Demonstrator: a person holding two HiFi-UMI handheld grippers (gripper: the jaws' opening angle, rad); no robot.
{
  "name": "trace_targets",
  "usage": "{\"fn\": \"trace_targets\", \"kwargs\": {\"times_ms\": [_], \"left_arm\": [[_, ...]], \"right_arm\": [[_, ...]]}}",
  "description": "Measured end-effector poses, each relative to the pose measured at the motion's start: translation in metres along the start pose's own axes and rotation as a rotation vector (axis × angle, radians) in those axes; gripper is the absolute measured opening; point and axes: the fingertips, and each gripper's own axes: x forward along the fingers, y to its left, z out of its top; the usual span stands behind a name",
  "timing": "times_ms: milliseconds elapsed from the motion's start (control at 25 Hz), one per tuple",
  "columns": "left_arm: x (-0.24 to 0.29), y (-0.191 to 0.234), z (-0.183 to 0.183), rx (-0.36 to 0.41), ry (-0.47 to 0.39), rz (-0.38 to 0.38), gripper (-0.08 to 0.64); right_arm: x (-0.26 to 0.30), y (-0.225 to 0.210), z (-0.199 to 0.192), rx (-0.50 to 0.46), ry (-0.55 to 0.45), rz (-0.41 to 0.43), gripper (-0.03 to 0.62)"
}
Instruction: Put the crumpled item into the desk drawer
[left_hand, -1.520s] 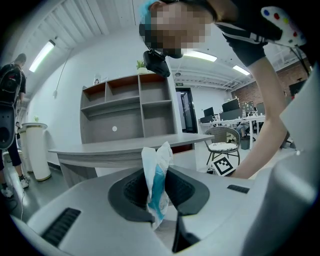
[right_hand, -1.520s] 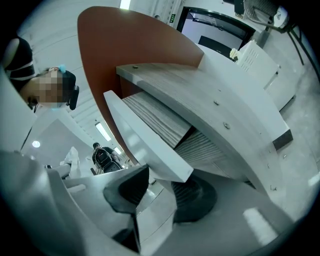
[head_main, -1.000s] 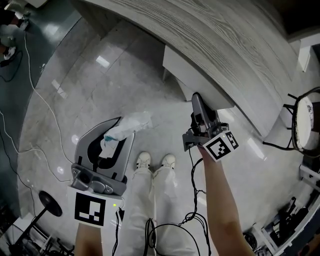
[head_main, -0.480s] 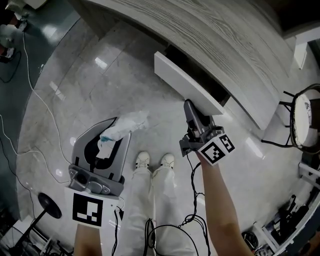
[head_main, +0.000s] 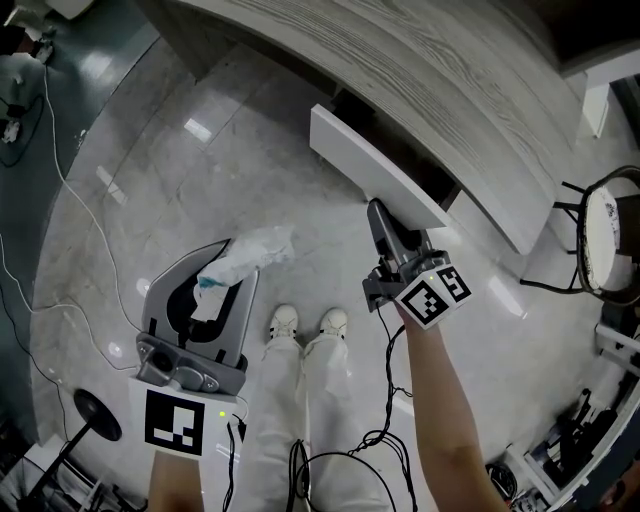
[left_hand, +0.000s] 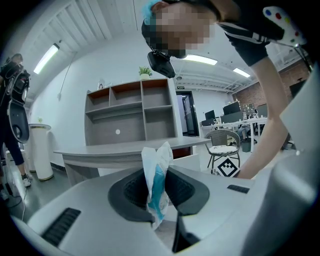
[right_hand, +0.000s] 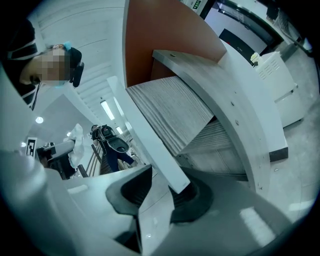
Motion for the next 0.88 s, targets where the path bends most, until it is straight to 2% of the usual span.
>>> {"fn": "trace_targets", "kwargs": {"times_ms": [200,480,640,680,880], "left_arm": [[-0.004,0.003,0.003,0.007,-0.001,0.004,0.069],[-0.006,0.003,0.009,0.029,-0.005,0.002,0.069],[-0.007,0.002,0.013,0.031,-0.011,0.001,0.069],[-0.007,0.001,0.014,0.032,-0.012,-0.001,0.069],[-0.007,-0.004,0.022,0.035,-0.015,-0.009,0.069]], "right_arm": [[0.002,-0.007,-0.006,-0.001,0.026,-0.052,0.124],[0.002,-0.017,-0.013,-0.030,0.058,-0.168,0.166],[-0.011,-0.022,-0.015,-0.034,0.062,-0.235,0.164],[-0.016,-0.023,-0.016,-0.044,0.067,-0.249,0.159],[-0.037,-0.027,-0.018,-0.113,0.121,-0.331,0.035]]}}
